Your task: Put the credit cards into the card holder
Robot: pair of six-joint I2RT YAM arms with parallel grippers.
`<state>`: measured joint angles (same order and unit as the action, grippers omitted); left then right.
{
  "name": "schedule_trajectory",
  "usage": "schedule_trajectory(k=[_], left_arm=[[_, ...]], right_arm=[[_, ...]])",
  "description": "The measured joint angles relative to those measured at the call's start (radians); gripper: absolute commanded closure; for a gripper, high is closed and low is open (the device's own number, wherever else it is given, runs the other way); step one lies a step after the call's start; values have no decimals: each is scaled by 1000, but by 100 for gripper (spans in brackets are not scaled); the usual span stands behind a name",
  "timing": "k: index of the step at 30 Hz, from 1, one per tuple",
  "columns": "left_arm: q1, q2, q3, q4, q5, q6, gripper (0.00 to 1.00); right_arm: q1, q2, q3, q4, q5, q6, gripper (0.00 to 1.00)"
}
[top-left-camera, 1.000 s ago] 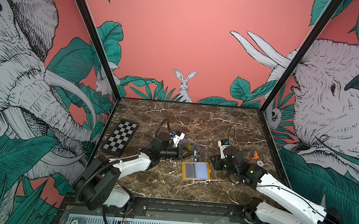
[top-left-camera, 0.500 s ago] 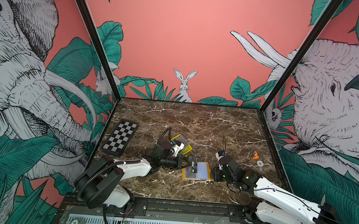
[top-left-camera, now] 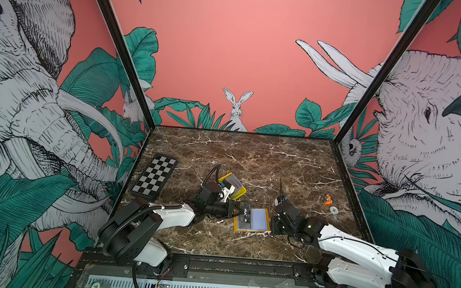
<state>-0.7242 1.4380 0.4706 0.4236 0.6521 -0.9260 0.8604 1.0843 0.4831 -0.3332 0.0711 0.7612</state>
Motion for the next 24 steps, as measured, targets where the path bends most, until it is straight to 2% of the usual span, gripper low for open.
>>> schedule_trajectory(k=[9,24], left_arm=[[-8,37,28,-16,-13,-22,99],[-21,126,33,-5,-23,-126,100]], right_arm=[[1,60,-5,44,-8,10,82],[3,133,-23,95,-27,14,88]])
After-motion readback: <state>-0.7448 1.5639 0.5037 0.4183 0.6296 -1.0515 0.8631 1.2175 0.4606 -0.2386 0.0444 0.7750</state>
